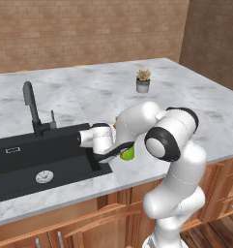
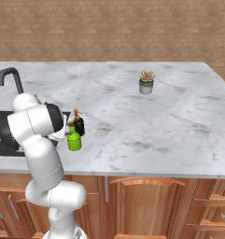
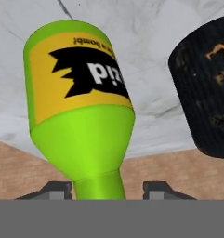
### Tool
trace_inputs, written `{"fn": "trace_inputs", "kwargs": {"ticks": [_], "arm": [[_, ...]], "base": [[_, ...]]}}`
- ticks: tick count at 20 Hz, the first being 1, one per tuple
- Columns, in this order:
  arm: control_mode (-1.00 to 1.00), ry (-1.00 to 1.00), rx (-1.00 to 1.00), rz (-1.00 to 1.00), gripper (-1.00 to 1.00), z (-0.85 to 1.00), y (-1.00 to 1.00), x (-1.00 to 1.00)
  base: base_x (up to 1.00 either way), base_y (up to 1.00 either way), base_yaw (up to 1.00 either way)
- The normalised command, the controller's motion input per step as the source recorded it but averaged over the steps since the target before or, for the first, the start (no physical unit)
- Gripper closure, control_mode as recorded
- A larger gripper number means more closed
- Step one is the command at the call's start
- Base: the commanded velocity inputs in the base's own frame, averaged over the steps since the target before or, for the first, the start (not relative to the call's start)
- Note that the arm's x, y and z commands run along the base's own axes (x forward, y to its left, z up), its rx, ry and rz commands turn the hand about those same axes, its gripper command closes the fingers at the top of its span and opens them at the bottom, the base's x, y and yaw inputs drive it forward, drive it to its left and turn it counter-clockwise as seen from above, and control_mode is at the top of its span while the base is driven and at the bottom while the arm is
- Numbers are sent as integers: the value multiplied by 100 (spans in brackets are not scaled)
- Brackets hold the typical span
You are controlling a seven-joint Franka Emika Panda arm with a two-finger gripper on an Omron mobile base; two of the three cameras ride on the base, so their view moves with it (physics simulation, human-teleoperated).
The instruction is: Locate and retrieve the spray and soap dispenser from the cabinet. Place them next to the sink.
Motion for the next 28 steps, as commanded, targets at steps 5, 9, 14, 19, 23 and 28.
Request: {"fn": "trace_inputs", "kwargs": {"ticks": [5, 9, 14, 19, 23, 28], "arm": [[-100, 0, 0, 0, -100, -1, 6, -4], [-100, 0, 0, 0, -100, 0, 0, -9], [-100, 3, 0, 0, -100, 6, 5, -2], [-100, 8, 0, -1, -100, 21, 29, -18], [-100, 10, 3, -4, -100, 23, 40, -25], [-100, 12, 8, -6, -100, 32, 12, -44]], "base": [[0, 0, 0], [0, 0, 0], [0, 0, 0], [0, 0, 0], [0, 0, 0], [0, 0, 0]]}}
